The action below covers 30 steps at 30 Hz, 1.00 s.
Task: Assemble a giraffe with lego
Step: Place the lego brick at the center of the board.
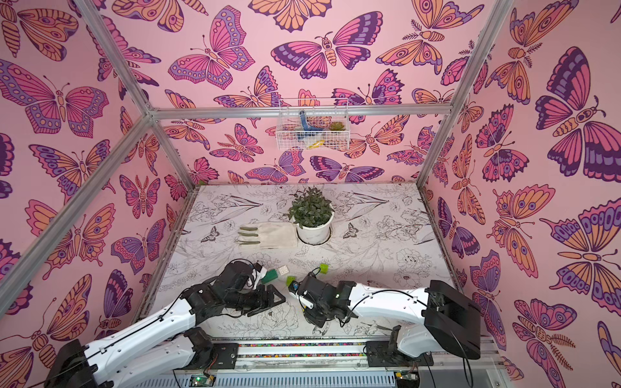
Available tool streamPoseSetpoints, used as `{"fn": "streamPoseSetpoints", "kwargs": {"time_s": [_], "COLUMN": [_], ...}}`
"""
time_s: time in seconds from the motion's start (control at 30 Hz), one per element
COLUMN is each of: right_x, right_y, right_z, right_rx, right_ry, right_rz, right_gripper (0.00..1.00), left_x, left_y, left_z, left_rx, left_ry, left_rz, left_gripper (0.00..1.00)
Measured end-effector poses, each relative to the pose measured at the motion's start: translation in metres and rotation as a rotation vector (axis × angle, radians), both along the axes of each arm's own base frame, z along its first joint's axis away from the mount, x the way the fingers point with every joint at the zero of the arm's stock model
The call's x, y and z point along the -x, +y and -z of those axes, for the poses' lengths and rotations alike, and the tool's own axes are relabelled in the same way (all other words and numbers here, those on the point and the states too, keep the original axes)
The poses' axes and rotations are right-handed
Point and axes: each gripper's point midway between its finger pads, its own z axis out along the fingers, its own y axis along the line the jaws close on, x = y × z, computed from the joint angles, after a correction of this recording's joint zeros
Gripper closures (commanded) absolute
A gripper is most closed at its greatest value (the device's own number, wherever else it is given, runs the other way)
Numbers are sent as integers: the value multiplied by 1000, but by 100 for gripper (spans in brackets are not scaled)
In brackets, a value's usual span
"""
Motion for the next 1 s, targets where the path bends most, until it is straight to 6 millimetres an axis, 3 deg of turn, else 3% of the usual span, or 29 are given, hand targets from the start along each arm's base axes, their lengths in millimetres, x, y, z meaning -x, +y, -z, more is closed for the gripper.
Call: {"fn": "streamPoseSetpoints", "kwargs": {"time_s": [0.27,0.5,0.7,1.0], "right_x": [-3,2,4,5], "right_y": [3,-7,-9,-10], "right_z": [-1,0,-1,1], "right_rx": [-27,-34,-44,-46], "right_ry": [-15,-13,-7,8], "right_rz": [21,22,21,45], "right_gripper": [68,69,67,57], "left_x": [1,-1,-4,-6], "left_y": [8,10,7,8], "left_z": [8,18,15,11], "left_rx": [-57,-89,-84,-75], "left_ry": [7,33,22,12], "left_rz": [-3,-3,2,-6], "left_gripper": [20,20,20,20]}}
